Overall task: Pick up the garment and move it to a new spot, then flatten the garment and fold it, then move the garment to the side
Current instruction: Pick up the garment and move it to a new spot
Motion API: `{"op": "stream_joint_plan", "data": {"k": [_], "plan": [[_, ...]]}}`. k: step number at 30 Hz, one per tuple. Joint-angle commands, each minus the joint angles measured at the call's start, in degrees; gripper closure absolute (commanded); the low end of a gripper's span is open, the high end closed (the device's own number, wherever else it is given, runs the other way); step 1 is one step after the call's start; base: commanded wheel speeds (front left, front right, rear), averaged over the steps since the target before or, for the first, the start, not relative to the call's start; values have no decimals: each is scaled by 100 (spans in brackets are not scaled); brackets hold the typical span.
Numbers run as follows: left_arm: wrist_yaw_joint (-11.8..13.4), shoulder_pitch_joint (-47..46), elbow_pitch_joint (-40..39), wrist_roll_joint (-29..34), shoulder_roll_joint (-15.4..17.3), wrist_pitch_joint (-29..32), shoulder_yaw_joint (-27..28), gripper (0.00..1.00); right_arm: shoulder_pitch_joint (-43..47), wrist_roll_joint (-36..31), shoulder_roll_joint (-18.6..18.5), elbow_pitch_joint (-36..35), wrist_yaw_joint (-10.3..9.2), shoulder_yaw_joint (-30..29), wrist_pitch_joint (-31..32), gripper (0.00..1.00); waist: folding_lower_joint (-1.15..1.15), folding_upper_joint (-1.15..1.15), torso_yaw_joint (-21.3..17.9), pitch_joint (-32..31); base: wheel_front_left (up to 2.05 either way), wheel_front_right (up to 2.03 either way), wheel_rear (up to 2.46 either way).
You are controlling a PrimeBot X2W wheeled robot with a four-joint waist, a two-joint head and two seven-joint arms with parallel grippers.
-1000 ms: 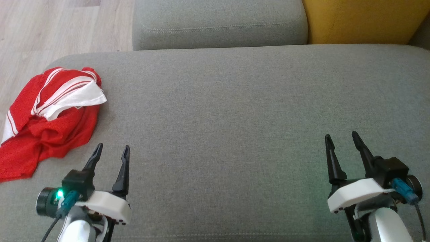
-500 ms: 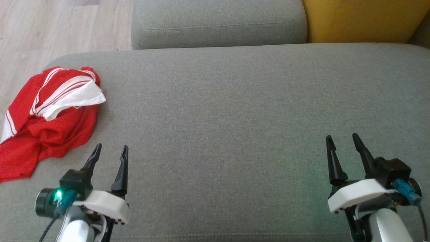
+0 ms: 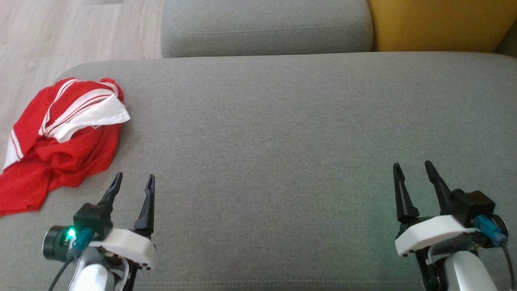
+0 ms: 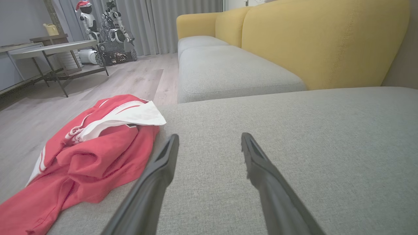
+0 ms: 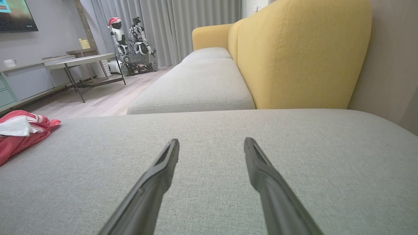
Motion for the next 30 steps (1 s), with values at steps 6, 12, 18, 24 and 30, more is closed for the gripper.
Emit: {"op": "stream_joint_plan", "data": {"k": [6, 12, 18, 24, 30], "plan": [[63, -446, -201, -117, 157, 20, 217, 0, -95, -86, -14, -393, -4, 58, 4, 0, 0, 0, 338, 33, 0, 0, 0], [71, -532, -232, -195, 210, 21, 269, 0, -44, -113, -14, -675, -4, 109, 111, 0, 0, 0, 896, 84, 0, 0, 0], [105, -550, -287, -256, 275, -2, 335, 0, -2, -57, -14, -878, -4, 198, 202, 0, 0, 0, 1560, 91, 0, 0, 0], [151, -533, -344, -310, 343, 0, 397, 0, -2, -51, -14, -972, -4, 234, 262, 0, 0, 0, 2123, 115, 0, 0, 0], [156, -491, -373, -399, 366, -4, 427, 0, 20, 35, -14, -974, -4, 261, 283, 0, 0, 0, 2427, 102, 0, 0, 0]]}}
